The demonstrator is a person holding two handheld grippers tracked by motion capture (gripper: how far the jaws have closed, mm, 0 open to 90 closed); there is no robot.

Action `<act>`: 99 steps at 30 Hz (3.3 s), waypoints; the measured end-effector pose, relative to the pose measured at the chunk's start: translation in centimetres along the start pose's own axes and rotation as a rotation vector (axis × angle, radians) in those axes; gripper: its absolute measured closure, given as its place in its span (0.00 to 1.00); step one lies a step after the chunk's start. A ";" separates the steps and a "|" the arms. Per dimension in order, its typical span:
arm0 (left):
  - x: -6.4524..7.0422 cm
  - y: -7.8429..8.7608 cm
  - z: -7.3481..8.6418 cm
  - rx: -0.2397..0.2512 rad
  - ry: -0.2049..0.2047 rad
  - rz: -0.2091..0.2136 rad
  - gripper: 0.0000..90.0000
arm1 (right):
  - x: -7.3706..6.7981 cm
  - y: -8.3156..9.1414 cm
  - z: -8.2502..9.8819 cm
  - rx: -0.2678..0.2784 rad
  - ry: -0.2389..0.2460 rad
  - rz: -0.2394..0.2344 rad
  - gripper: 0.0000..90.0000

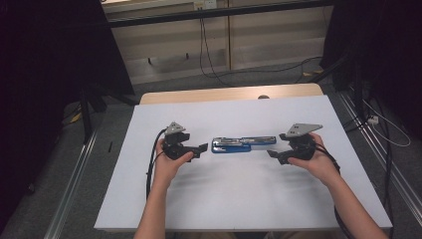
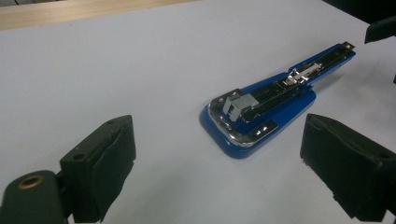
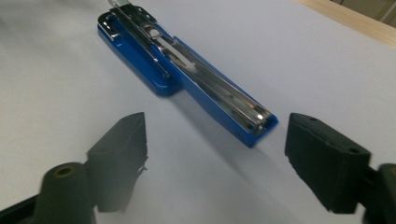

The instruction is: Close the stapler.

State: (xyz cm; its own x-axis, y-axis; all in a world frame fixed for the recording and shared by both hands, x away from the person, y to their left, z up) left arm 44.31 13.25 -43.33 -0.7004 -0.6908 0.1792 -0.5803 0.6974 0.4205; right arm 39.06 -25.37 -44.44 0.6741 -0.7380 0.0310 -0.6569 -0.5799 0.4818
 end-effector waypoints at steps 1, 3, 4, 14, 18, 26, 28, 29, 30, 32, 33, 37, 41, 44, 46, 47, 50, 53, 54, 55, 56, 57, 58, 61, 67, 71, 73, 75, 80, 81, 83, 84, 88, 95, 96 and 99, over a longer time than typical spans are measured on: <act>0.0 0.0 0.0 0.004 0.002 0.000 0.12 | 0.1 0.2 0.2 0.005 -0.018 0.001 0.34; -0.1 0.1 0.0 0.001 -0.003 -0.006 0.12 | 0.5 0.6 0.4 0.009 -0.049 0.010 0.48; -0.1 0.1 -0.1 0.003 0.000 -0.007 0.12 | 0.7 0.7 0.7 0.000 -0.065 0.025 0.52; 0.1 -0.1 0.0 0.003 -0.008 -0.012 0.14 | 1.1 0.0 1.5 -0.071 -0.036 0.061 1.00; 0.1 -0.3 0.1 0.003 -0.005 -0.012 0.14 | 1.2 -0.6 1.7 -0.099 -0.037 0.084 1.00; -0.2 -0.3 0.1 -0.002 -0.013 -0.016 0.14 | 1.3 -1.8 1.7 -0.122 -0.042 0.081 1.00; -0.2 -0.3 0.1 -0.002 -0.012 -0.014 0.14 | 1.4 -2.0 1.7 -0.121 -0.046 0.077 1.00; -0.1 -0.4 0.1 0.001 -0.005 -0.013 0.14 | 1.4 -2.0 1.7 -0.121 -0.046 0.075 1.00; -0.2 -0.5 0.2 -0.006 -0.014 -0.014 0.14 | 1.4 -2.0 1.7 -0.121 -0.046 0.076 1.00; -0.1 -0.7 0.3 -0.011 -0.010 -0.013 0.14 | 1.4 -2.0 1.7 -0.120 -0.046 0.070 1.00; 0.0 -0.8 0.3 -0.019 -0.025 -0.012 0.14 | 1.4 -2.0 1.7 -0.119 -0.046 0.071 1.00; 0.7 -1.6 0.6 -0.028 -0.050 0.005 0.48 | 1.5 -2.0 1.6 -0.118 -0.050 0.074 1.00; 1.4 -2.5 1.0 -0.040 -0.072 0.039 0.88 | 1.6 -2.0 1.6 -0.116 -0.050 0.076 1.00; 1.7 -2.9 1.1 -0.042 -0.066 0.069 1.00 | 1.7 -2.0 1.6 -0.113 -0.053 0.074 1.00; 1.9 -3.1 1.3 -0.060 -0.069 0.069 1.00 | 1.7 -2.0 1.6 -0.113 -0.055 0.071 1.00; 2.0 -3.2 1.4 -0.064 -0.075 0.075 1.00 | 1.7 -2.0 1.6 -0.112 -0.057 0.070 1.00; 2.3 -3.7 1.6 -0.067 -0.083 0.070 1.00 | 1.7 -2.0 1.6 -0.113 -0.057 0.068 1.00; 2.4 -4.0 1.7 -0.065 -0.103 0.069 1.00 | 1.7 -2.0 1.6 -0.111 -0.054 0.066 1.00; 2.5 -4.1 1.7 -0.066 -0.103 0.065 1.00 | 1.7 -2.0 1.6 -0.111 -0.055 0.064 1.00; 2.5 -4.2 1.7 -0.064 -0.103 0.068 1.00 | 1.7 -2.0 1.6 -0.111 -0.055 0.063 1.00; 2.5 -4.3 1.7 -0.070 -0.111 0.066 1.00 | 1.7 -2.0 1.6 -0.111 -0.056 0.063 1.00; 2.5 -4.3 1.8 -0.069 -0.114 0.064 1.00 | 1.7 -2.0 1.6 -0.110 -0.058 0.062 1.00; 2.5 -4.5 1.8 -0.068 -0.121 0.061 1.00 | 1.7 -2.0 1.6 -0.109 -0.058 0.061 1.00; 2.6 -4.7 1.9 -0.059 -0.126 0.070 1.00 | 1.7 -2.0 1.6 -0.109 -0.059 0.057 1.00; 2.7 -4.7 1.9 -0.064 -0.122 0.076 1.00 | 1.6 -2.1 1.6 -0.107 -0.062 0.052 1.00; 2.7 -4.7 1.9 -0.069 -0.126 0.071 1.00 | 1.6 -2.1 1.4 -0.095 -0.063 0.053 1.00; 2.7 -4.7 1.9 -0.067 -0.125 0.074 1.00 | 1.5 -2.2 1.2 -0.090 -0.068 0.053 1.00; 2.7 -4.7 1.9 -0.069 -0.125 0.075 1.00 | 1.5 -2.1 1.1 -0.078 -0.072 0.051 1.00; 2.6 -4.8 1.9 -0.063 -0.119 0.079 1.00 | 1.6 -2.2 0.6 0.020 -0.150 -0.010 1.00; 2.6 -4.8 1.9 -0.062 -0.113 0.080 1.00 | 1.5 -2.3 0.4 0.031 -0.160 -0.014 1.00; 2.6 -4.8 1.9 -0.061 -0.110 0.082 1.00 | 1.5 -2.4 0.1 0.036 -0.148 -0.013 1.00; 2.6 -4.8 1.9 -0.062 -0.107 0.081 1.00 | 1.4 -2.4 0.1 0.035 -0.146 -0.017 1.00; 2.6 -4.8 1.9 -0.065 -0.109 0.085 1.00 | 1.5 -2.4 0.4 0.027 -0.140 -0.022 1.00; 2.4 -4.7 1.9 -0.067 -0.099 0.094 1.00 | 1.5 -2.1 0.4 0.032 -0.128 -0.022 1.00; 2.3 -4.7 1.9 -0.071 -0.107 0.091 1.00 | 1.4 -2.1 0.4 0.033 -0.132 -0.024 1.00; 2.3 -4.6 1.9 -0.068 -0.084 0.105 1.00 | 1.2 -2.1 0.4 0.034 -0.136 -0.031 0.97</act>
State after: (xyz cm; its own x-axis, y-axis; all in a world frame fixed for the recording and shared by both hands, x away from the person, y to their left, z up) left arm 44.58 8.87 -46.56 -0.7897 -0.5945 0.1517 -0.4744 0.7484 0.4634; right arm 41.09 -25.19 -45.76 0.6437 -0.7583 -0.1031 -0.6494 -0.6125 0.4507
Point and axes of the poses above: each handheld gripper's, and its own axes: y roughly backward along the jaws, z roughly out of its underside, x roughly to its right, the point moved 1 cm from there along -y, roughly forward along the jaws, and after that the axes turned 7 degrees about x, right-handed, at the moved point
